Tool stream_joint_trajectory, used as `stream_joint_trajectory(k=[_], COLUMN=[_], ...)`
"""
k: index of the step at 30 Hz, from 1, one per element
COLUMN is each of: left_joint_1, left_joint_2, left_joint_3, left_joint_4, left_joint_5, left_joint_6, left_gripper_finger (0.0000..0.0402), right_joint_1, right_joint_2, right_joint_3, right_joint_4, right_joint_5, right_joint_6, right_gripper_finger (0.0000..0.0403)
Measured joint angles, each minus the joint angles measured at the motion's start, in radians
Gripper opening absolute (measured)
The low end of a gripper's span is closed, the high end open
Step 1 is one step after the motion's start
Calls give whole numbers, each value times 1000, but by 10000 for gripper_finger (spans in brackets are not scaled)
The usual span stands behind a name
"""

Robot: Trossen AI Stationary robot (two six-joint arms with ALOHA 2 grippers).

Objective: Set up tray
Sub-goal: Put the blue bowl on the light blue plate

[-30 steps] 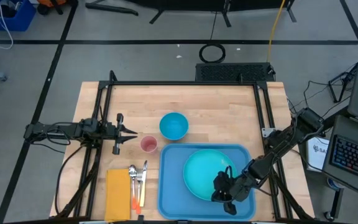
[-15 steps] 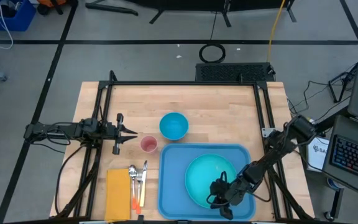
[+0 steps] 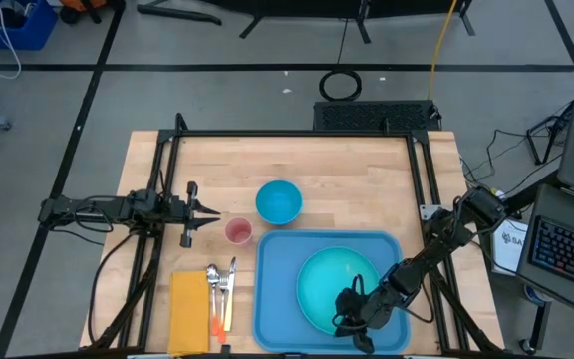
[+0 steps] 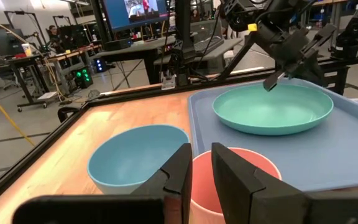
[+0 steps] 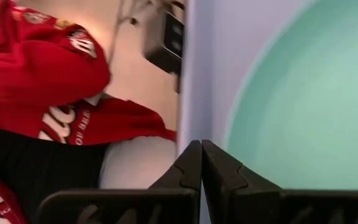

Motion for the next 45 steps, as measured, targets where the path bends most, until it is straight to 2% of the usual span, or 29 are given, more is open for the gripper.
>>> stream_joint_trajectory(k=[6,16,23,30,36,41,45], left_joint_1=[0,0,0,0,0,0,0], left_joint_2=[0,0,0,0,0,0,0], left_joint_3=[0,0,0,0,0,0,0], left_joint_4=[0,0,0,0,0,0,0], left_joint_5=[0,0,0,0,0,0,0], left_joint_6=[0,0,0,0,0,0,0], left_gripper_finger=[67,67,67,67,67,67,67], right_joint_1=[0,-8,-7,-8,-38,-127,-222], right_joint_2=[-1,-30,-82,-157,-193,-193,-192], right_joint_3=[0,0,0,0,0,0,0], right_joint_4=[101,84,48,-42,-9,-16,-35], right_joint_5=[-31,-10,123,401,608,626,560], right_joint_6=[-64,-182,-349,-561,-793,-874,-917], right_gripper_finger=[0,0,0,0,0,4,38])
